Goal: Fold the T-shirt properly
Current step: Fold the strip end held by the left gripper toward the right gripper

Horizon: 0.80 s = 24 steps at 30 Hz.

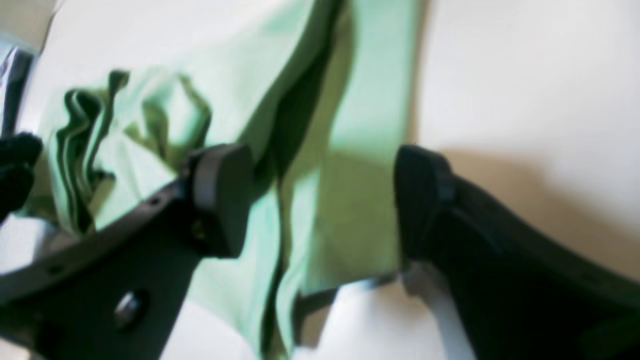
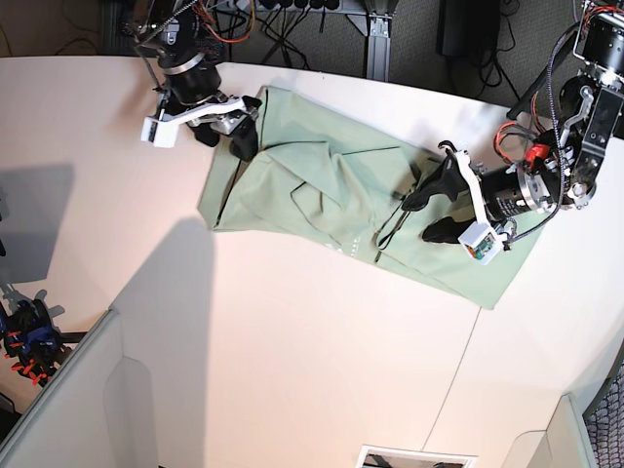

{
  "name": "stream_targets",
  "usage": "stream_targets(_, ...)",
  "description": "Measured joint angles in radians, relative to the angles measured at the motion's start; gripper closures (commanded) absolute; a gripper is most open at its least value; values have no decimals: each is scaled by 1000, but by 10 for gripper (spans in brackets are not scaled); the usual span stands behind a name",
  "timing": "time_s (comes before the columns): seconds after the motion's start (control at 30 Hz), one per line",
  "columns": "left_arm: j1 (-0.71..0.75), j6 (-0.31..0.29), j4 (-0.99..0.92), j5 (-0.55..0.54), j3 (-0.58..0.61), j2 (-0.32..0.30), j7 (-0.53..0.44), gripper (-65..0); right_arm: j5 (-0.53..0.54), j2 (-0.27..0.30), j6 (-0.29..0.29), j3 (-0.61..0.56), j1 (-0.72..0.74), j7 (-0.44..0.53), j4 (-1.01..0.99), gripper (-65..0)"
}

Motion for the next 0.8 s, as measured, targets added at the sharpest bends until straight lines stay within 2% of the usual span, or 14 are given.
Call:
stream_targets(0.27, 0, 0, 0, 1, 0, 0, 0, -384, 42, -5, 6, 23, 50, 31, -89, -438)
stream_targets(0.4, 0, 0, 0, 13, 0, 0, 0, -384, 109, -5, 8, 80, 54, -53, -68, -437)
stream_targets(0.47, 0, 0, 0, 17, 0, -2, 0, -384, 109, -5, 8, 102, 52, -85, -54, -437)
stream_targets(0.8, 0, 0, 0, 19, 0, -6, 0, -384, 126, -5, 7, 167, 53, -84, -26, -437)
